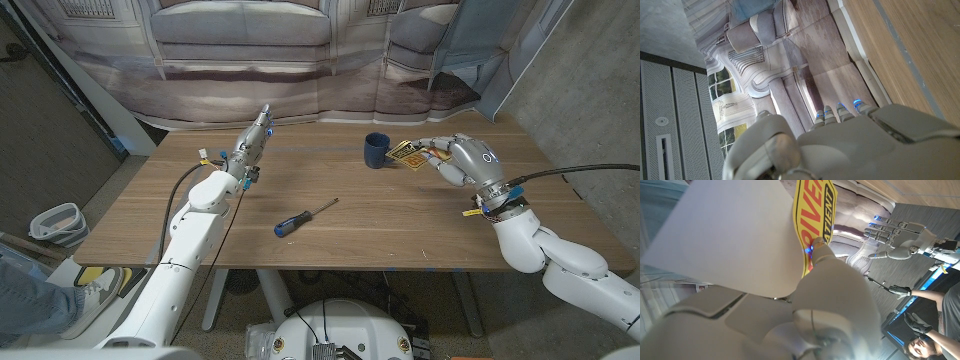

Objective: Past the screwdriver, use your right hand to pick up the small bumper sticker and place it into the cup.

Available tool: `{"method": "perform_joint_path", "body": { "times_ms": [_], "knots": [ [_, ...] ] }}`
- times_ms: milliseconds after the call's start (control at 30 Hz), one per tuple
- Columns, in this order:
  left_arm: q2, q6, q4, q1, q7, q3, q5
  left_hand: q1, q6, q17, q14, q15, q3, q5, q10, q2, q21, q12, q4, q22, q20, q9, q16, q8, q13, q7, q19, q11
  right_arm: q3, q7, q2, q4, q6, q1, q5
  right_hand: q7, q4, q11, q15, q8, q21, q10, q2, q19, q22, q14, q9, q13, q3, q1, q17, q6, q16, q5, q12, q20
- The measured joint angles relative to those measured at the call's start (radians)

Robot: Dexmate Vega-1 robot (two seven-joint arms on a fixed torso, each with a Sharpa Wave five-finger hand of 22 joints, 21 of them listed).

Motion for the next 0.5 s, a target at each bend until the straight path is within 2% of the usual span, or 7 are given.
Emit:
{"method": "perform_joint_path", "body": {
  "times_ms": [500],
  "knots": [
    [-0.002, 0.001, -0.014, 0.015, 0.002, -0.007, 0.001, 0.004, 0.0, 0.0, 0.0, 0.0, -0.007, 0.0, 0.0, 0.004, 0.0, 0.0, 0.001, 0.0, 0.0, 0.0, 0.0, 0.0, 0.0, 0.0, 0.0, 0.0, -0.047, 0.017, -0.003, 0.032, 0.039, 0.076, 0.022, 0.0, 0.004, 0.005, 0.004, 0.0, 0.0, -0.002, 0.01, -0.009, 0.0, -0.004, 0.001, 0.0, 0.004, -0.01, 0.0, 0.0, 0.0, -0.004, -0.008, -0.002]
  ]
}}
